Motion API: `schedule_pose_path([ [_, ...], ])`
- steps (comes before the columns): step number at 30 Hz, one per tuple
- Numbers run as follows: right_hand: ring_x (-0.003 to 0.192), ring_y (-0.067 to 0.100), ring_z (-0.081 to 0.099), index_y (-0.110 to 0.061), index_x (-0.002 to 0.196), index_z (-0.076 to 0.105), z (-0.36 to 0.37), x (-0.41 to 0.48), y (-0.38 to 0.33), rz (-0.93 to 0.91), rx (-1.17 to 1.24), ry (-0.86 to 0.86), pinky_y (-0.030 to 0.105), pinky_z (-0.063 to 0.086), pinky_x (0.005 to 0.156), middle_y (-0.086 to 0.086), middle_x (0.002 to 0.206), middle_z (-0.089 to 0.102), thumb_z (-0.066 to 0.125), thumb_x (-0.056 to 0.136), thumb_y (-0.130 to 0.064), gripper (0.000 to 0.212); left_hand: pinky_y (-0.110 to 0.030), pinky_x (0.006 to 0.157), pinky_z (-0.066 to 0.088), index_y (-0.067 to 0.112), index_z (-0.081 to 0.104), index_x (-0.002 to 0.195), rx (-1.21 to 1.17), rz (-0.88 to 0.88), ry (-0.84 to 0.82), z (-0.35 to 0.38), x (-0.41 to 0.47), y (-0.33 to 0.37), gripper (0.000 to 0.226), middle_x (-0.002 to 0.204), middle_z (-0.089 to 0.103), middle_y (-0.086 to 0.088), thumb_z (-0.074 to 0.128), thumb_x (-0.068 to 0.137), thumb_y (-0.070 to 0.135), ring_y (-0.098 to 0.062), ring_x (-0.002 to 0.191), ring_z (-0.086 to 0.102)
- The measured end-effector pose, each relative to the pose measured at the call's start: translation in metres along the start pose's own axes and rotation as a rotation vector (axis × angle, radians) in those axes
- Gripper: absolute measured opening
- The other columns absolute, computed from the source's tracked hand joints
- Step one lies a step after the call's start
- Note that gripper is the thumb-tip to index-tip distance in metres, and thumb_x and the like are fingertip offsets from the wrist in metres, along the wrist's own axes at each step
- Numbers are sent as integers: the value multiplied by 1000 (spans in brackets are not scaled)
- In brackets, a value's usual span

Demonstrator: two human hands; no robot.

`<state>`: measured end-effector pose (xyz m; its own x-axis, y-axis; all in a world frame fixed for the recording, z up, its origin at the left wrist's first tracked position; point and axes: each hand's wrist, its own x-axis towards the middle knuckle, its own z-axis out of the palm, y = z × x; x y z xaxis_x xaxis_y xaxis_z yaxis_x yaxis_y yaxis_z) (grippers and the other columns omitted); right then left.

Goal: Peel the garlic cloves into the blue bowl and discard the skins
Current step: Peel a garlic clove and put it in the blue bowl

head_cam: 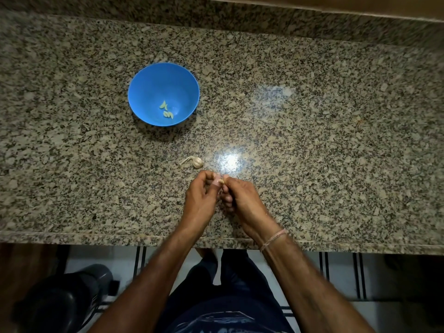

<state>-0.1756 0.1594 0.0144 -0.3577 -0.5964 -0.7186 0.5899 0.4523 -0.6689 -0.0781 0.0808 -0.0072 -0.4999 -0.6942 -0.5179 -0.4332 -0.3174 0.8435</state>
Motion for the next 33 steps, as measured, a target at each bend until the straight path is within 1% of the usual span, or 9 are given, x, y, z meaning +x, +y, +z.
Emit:
schedule_pose_path([
  [2, 51, 12, 42, -21, 71, 67, -1, 1, 0, -30, -50, 37, 27, 35, 51, -4, 60, 49, 56, 106, -34, 39, -44, 94, 61, 26, 68, 110, 14, 58, 30, -4, -3, 1, 10, 107, 75, 4, 59, 105, 27, -14, 103, 73],
  [5, 53, 15, 42, -22, 70, 61, -2, 2, 0, -65, -97, 108, 28, 37, 53, -5, 60, 50, 57, 105, -40, 39, -41, 90, 62, 25, 74, 105, 102, 137, 71, -9, -4, 5, 8, 100, 76, 8, 67, 100, 25, -11, 98, 72],
  [11, 61, 20, 44, -26, 65, 60, -1, 3, 2, -182, -229, 205, 37, 42, 59, -6, 60, 50, 57, 105, -40, 42, -23, 77, 62, 21, 78, 106, 288, 268, 102, -15, -4, 11, 12, 91, 75, 11, 74, 95, 24, 0, 83, 70],
  [13, 59, 19, 44, -26, 65, 59, -1, 4, 3, -209, -255, 219, 36, 42, 59, -6, 59, 48, 57, 105, -40, 43, -20, 75, 61, 19, 79, 105, 316, 286, 100, -15, -3, 11, 12, 89, 75, 11, 75, 95, 23, 0, 82, 70],
  [16, 61, 19, 43, -24, 68, 60, -1, 5, 7, -236, -302, 230, 38, 41, 62, 1, 63, 49, 56, 105, -45, 42, -17, 72, 60, 17, 78, 105, 356, 300, 111, -14, -2, 8, 11, 87, 74, 11, 75, 95, 22, 1, 80, 69],
  [19, 60, 19, 44, -23, 70, 63, -1, 6, 10, -225, -330, 225, 37, 40, 60, 0, 63, 52, 55, 104, -49, 43, -9, 65, 53, 19, 76, 100, 383, 300, 137, -13, -2, 8, 6, 82, 71, 12, 73, 96, 22, 5, 78, 66],
  [24, 51, 15, 41, -22, 73, 64, -5, 5, 8, -90, -151, 79, 28, 34, 51, -5, 58, 51, 55, 106, -44, 41, -11, 65, 52, 19, 72, 100, 372, 246, 137, -9, -2, 5, 6, 84, 71, 8, 69, 99, 25, -2, 77, 67],
  [29, 52, 13, 40, -23, 69, 62, -5, 6, 6, 25, 44, 16, 27, 30, 53, -5, 59, 48, 55, 106, -41, 42, -17, 64, 54, 18, 70, 96, 424, 218, 101, -8, -2, -2, 10, 81, 70, 6, 66, 100, 26, -6, 75, 67],
  [33, 54, 14, 39, -23, 69, 63, -13, 10, 5, 21, 96, -4, 29, 30, 55, -5, 59, 48, 57, 105, -41, 41, -11, 59, 46, 19, 72, 92, 390, 181, 136, -9, -6, -4, 19, 77, 67, 8, 66, 101, 35, -3, 69, 61],
])
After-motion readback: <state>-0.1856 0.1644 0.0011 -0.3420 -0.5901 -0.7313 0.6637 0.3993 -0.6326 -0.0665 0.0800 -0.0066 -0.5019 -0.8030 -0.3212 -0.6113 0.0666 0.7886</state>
